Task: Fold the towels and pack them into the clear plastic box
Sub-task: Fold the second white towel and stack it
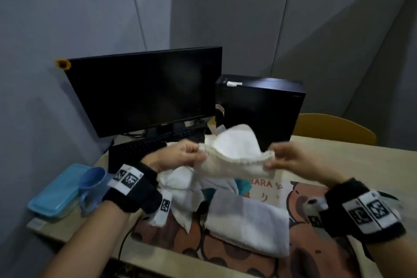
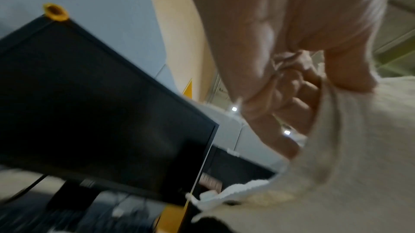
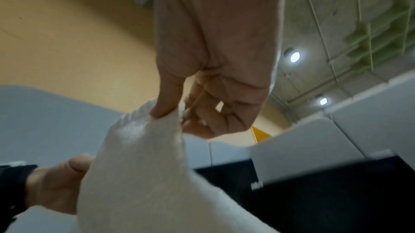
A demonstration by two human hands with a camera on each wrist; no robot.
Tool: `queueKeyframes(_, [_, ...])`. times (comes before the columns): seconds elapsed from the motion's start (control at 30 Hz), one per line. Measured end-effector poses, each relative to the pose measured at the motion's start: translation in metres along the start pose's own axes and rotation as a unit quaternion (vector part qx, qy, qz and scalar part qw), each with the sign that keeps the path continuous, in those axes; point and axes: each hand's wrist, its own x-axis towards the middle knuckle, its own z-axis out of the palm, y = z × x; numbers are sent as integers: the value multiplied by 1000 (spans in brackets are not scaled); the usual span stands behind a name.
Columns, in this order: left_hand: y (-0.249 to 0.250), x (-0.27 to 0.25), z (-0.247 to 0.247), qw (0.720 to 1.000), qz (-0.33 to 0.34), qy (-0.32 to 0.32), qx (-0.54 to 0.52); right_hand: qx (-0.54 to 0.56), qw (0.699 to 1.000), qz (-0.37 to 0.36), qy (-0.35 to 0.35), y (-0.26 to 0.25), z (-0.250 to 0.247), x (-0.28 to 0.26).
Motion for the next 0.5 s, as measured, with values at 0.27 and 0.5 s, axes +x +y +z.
queueKeyframes(0.27, [-86,2,56,987,-127,-96,14,-44,980,94,-172,68,62,-13])
queueKeyframes(0.5, [18,32,21,981,58,162,85,54,992,-49,107,-4,5,38])
